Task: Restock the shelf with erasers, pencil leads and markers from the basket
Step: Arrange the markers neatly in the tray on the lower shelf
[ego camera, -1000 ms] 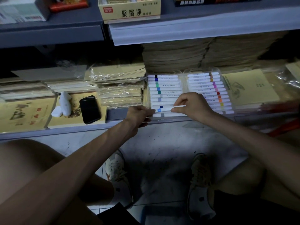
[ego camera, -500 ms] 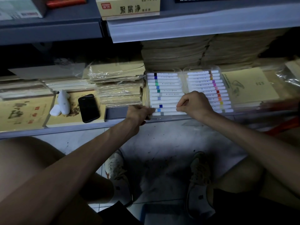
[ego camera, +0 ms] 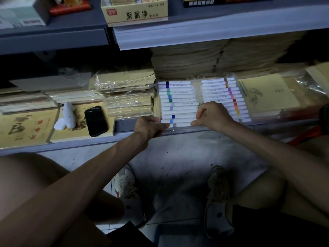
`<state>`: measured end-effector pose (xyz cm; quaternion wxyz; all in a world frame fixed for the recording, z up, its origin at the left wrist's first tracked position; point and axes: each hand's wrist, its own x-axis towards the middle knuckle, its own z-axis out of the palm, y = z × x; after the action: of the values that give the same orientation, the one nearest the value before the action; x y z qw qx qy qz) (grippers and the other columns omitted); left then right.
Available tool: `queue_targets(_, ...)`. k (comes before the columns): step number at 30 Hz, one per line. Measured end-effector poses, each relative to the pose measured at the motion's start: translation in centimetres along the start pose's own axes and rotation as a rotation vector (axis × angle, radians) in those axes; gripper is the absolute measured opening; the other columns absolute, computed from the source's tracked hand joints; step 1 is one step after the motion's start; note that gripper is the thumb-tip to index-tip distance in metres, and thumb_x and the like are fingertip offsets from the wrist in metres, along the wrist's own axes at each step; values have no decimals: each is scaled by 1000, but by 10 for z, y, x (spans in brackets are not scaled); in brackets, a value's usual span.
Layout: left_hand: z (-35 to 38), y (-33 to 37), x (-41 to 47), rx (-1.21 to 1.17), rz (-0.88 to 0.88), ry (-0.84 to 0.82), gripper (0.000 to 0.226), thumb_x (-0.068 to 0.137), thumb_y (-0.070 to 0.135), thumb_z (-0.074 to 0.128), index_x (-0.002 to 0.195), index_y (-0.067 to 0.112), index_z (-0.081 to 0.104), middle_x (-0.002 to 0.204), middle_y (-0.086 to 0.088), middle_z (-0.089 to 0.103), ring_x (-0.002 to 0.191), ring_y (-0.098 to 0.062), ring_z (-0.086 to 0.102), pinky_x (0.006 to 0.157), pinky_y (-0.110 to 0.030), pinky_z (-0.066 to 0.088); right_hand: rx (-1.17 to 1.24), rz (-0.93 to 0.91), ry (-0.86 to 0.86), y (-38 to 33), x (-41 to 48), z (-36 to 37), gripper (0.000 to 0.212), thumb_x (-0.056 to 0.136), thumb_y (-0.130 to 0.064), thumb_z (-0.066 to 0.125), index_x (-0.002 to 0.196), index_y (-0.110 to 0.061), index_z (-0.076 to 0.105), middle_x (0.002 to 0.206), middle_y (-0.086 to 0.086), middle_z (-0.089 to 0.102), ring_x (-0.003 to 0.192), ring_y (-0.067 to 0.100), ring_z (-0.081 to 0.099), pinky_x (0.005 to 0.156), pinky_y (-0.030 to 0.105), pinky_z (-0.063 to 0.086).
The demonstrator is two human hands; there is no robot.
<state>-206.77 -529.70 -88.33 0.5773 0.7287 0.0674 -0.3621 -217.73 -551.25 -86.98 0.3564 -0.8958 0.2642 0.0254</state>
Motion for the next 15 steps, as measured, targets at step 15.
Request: queue_targets(15, -2, -2, -1, -17, -16, -32, 25, 76, 4, 89, 93, 2, 70, 77, -16, 74, 66, -21, 70, 61, -29, 62, 44, 156, 4, 11, -11, -14, 11, 71, -22, 90, 70, -22, 79, 62, -17, 68, 66, 2, 64, 70, 26, 56)
